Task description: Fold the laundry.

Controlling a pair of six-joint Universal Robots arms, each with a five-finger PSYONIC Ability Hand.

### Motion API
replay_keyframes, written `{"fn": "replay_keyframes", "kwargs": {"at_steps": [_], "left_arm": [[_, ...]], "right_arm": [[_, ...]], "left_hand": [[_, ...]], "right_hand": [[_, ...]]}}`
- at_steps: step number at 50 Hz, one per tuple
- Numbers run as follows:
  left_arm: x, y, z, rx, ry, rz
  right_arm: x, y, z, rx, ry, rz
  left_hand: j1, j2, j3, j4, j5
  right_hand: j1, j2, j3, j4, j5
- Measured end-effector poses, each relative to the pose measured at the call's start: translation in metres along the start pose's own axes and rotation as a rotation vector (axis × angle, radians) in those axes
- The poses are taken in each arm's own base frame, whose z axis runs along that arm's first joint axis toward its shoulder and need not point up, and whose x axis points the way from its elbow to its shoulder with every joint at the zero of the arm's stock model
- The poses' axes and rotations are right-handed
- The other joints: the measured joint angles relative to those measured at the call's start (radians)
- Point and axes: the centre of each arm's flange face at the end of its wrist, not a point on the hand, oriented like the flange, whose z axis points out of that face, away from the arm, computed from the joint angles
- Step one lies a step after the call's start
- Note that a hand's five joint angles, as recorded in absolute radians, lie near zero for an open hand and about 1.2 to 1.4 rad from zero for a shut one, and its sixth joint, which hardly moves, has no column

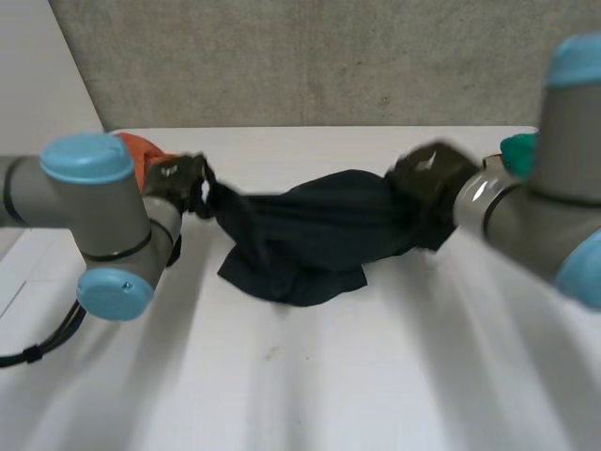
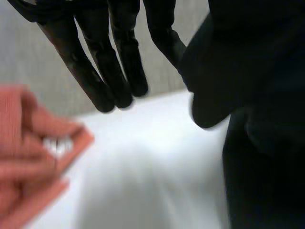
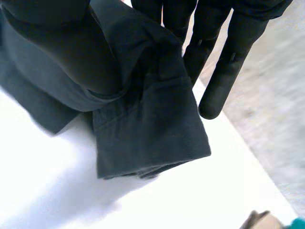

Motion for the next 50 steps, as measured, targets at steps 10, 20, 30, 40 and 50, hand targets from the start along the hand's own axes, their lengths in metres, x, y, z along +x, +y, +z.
{"fn": "replay_keyframes", "kwargs": {"at_steps": [10,20,30,40,50], "left_arm": [[-0.009,-0.018,-0.02,-0.002,0.031,0.075],[0.024,-0.064,-0.081,0.132,0.135,0.162],[0.042,-0.043,-0.1,0.129,0.031,0.322],[0.071,-0.021,-0.135,0.073,0.139,0.317],[0.088,0.047,-0.137,-0.134,0.16,0.273]], "right_arm": [[-0.032,0.028,0.015,-0.027,0.051,0.011],[-0.02,0.026,0.009,-0.015,0.125,0.042],[-0.013,0.026,0.003,-0.029,0.168,0.047],[-0.01,0.021,0.002,-0.006,0.184,0.046],[-0.008,0.016,-0.003,0.013,0.194,0.056]], "left_hand": [[-0.195,-0.497,-0.495,-0.502,-0.515],[-0.195,-0.525,-0.52,-0.526,-0.54],[-0.195,-0.526,-0.52,-0.528,-0.551],[-0.195,-0.526,-0.521,-0.528,-0.529],[-0.195,-0.625,-0.617,-0.628,-0.615]], "right_hand": [[0.0,0.0,0.0,0.0,0.0],[0.0,0.0,0.0,0.0,0.012],[0.0,0.0,0.0,0.0,0.012],[0.0,0.0,0.0,0.0,0.012],[0.0,0.0,0.0,0.0,0.012]]}}
